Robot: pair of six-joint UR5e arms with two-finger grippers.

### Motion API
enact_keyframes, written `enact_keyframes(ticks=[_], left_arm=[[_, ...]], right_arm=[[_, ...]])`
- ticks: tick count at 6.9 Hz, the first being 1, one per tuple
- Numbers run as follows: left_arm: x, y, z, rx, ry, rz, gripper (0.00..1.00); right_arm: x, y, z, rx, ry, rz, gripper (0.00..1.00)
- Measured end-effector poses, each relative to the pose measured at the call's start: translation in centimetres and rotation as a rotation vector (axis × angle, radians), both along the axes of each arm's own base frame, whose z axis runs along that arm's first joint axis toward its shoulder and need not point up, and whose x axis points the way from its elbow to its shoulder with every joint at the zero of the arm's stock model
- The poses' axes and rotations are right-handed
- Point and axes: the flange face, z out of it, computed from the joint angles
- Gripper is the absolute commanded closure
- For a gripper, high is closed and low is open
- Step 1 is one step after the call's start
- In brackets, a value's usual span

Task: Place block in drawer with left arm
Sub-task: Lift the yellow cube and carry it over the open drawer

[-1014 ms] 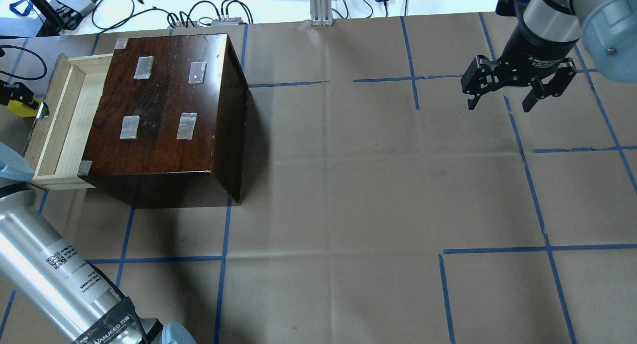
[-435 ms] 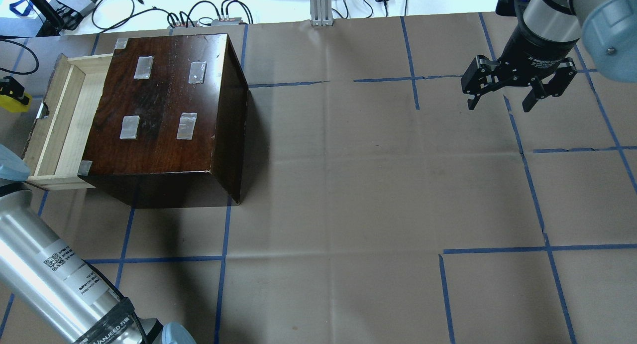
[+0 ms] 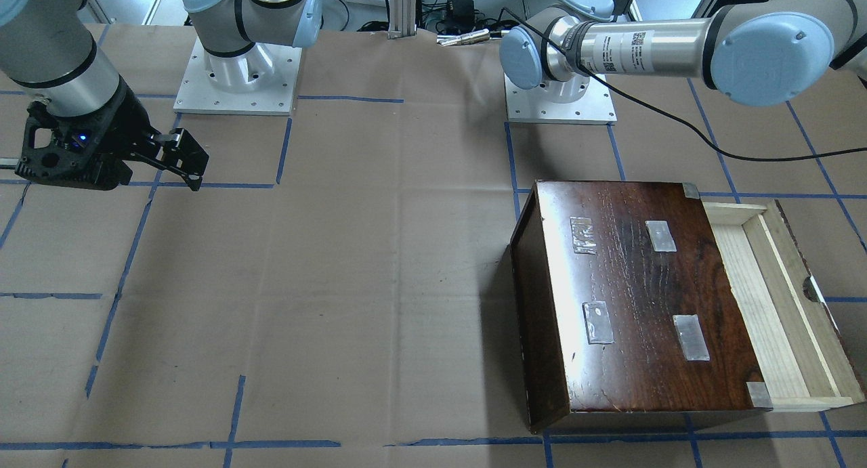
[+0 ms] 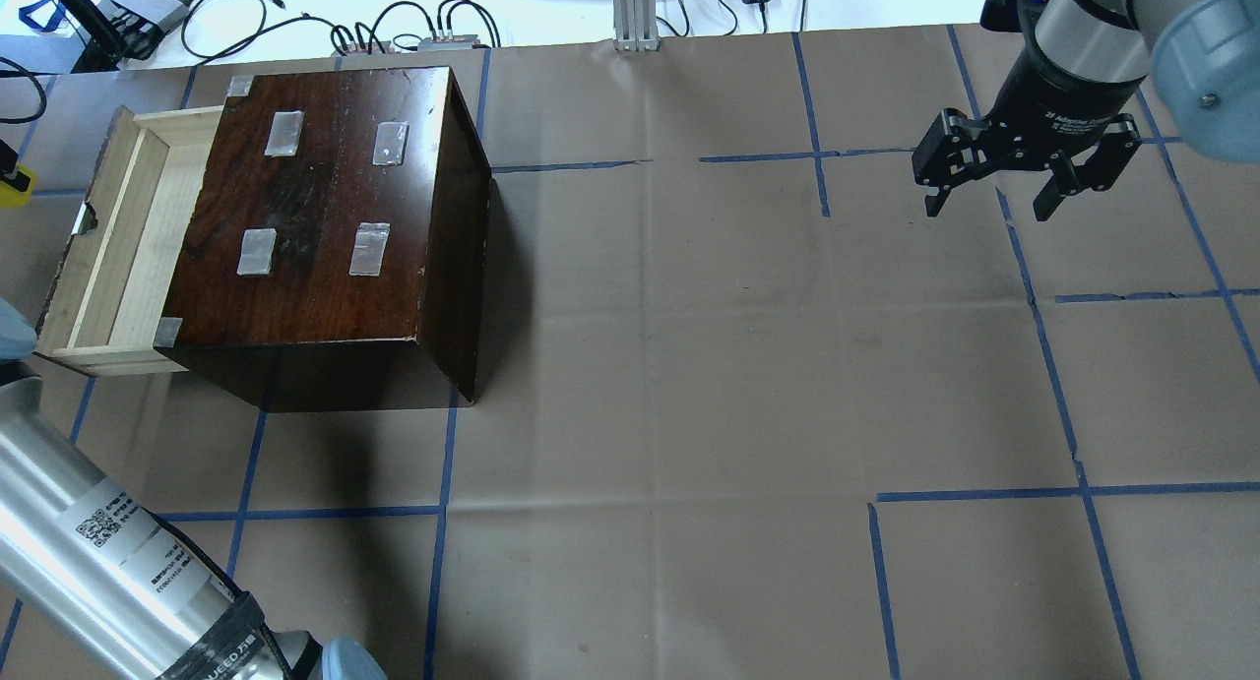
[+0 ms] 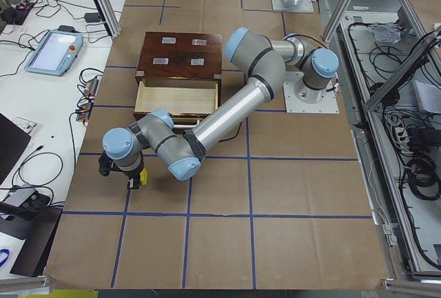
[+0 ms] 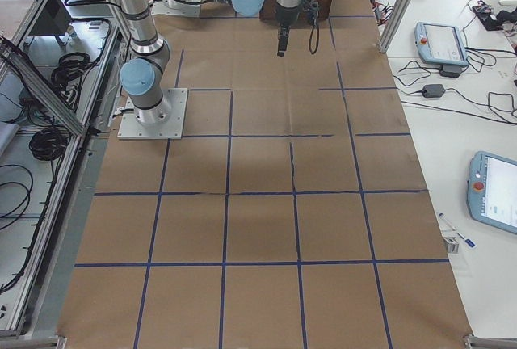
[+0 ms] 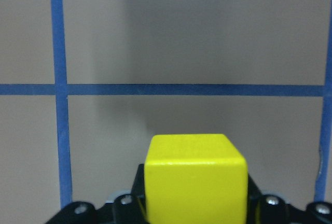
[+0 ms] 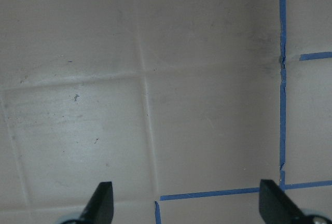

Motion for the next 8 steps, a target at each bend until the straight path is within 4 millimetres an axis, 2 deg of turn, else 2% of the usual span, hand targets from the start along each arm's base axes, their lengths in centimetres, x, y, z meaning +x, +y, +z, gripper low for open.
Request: enact_keyframes(ticks=[2, 4, 5, 7, 8], left_arm=[[-1.9, 2.1, 6.1, 0.037, -0.01, 0.012, 0.9], [-4.8, 4.7, 9.1, 0.061, 0.003, 0.059, 0.9], [-7.4, 6.1, 10.1, 0.076, 0.016, 0.088, 0.9], [-15.3, 8.6, 12.1, 0.094, 0.025, 0.131, 0.9], [-18.7, 9.8, 12.5, 0.096, 0.024, 0.153, 0.9]], right_arm=[[0.0, 0.0, 0.0, 0.0, 0.0, 0.0, 0.0], [0.0, 0.0, 0.0, 0.001, 0.0, 0.0, 0.0], [0.0, 0.0, -0.1, 0.001, 0.0, 0.0, 0.0], [0.0, 0.0, 0.0, 0.0, 0.0, 0.0, 0.0], [0.0, 0.0, 0.0, 0.0, 0.0, 0.0, 0.0]])
